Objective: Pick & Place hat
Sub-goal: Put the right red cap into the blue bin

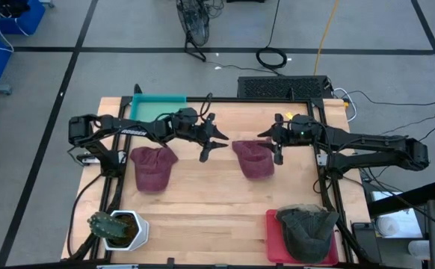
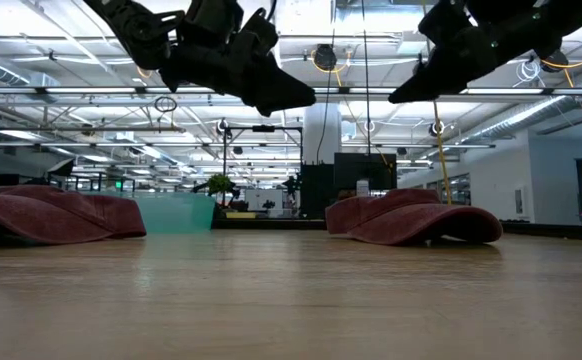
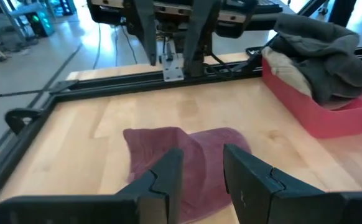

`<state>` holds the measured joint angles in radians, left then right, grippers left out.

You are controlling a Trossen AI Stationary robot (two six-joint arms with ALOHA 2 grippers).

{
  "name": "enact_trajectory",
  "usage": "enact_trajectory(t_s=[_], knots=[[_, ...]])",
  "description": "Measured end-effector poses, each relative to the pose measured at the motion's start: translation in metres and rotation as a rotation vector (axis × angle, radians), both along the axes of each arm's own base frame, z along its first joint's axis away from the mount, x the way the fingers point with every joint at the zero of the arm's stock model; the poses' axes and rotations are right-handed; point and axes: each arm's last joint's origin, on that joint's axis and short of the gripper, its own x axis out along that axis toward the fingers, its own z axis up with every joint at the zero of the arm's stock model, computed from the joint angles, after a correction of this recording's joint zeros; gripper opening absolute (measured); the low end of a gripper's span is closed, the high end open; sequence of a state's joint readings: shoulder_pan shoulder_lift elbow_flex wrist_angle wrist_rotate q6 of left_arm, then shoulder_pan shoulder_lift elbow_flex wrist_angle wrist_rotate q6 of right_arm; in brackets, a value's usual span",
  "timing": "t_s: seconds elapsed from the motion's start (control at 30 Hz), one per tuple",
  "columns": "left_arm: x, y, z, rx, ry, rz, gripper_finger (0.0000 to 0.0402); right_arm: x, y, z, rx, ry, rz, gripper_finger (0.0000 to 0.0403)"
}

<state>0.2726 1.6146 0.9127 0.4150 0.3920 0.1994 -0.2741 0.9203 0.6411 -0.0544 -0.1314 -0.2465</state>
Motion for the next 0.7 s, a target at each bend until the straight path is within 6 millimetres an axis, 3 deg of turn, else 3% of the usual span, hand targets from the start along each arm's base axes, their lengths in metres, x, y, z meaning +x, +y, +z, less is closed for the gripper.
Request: enact_trajectory(t_s=[0.33, 0.5, 0.7], knots=[[0.003, 0.008, 0.011, 0.034, -0.131, 0.018, 0.012, 0.001, -0.006, 0.005, -0.091, -0.044, 0.0, 0.013], [0.031, 0.006, 0.012, -0.017, -0.143, 0.0, 0.012, 0.001, -0.008, 0.009, -0.105, -0.084, -0.009, 0.013], [0.074, 0.0, -0.002, -0.07, -0.023, 0.019, 0.012, 0.001, -0.007, 0.009, -0.103, -0.078, -0.009, 0.013]])
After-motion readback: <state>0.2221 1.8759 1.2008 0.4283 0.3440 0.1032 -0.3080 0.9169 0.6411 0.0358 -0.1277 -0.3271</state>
